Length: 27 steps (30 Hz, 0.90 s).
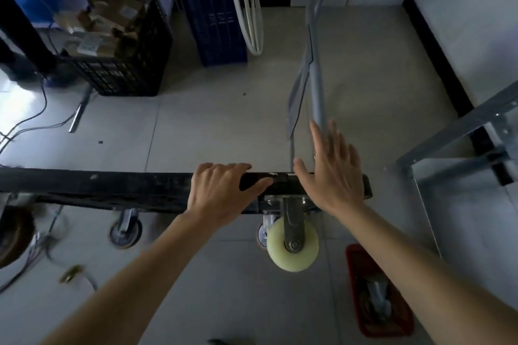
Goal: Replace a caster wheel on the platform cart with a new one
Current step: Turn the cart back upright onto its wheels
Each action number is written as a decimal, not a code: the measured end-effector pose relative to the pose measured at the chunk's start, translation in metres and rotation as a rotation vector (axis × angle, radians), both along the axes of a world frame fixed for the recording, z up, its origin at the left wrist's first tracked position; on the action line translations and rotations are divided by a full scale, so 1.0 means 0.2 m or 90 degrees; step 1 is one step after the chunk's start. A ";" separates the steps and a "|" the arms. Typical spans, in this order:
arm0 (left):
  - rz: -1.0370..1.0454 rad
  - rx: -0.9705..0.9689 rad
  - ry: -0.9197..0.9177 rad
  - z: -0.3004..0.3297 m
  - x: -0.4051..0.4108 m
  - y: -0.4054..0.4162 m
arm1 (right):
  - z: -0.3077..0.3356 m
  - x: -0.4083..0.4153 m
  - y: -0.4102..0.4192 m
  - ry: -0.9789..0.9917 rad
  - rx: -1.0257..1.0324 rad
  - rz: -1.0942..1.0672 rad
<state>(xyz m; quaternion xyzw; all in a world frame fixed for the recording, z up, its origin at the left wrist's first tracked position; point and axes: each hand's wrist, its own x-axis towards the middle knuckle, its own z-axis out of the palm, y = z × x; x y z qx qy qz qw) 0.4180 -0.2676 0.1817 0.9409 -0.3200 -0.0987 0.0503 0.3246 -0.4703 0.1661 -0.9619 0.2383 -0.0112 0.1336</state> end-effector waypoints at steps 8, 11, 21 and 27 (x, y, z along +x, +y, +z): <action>-0.047 -0.009 0.042 -0.10 -0.42 0.27 | -0.04 -0.45 0.22 -0.019 0.037 -0.013; -0.069 -0.016 0.029 -0.15 -0.55 0.35 | -0.05 -0.57 0.28 -0.019 0.059 -0.005; -0.080 -0.087 -0.039 -0.36 -0.95 0.54 | -0.03 -0.56 0.18 -0.102 0.405 -0.161; -0.056 -0.076 -0.047 -0.31 -0.90 0.53 | 0.09 -0.26 0.00 -0.133 0.427 -0.194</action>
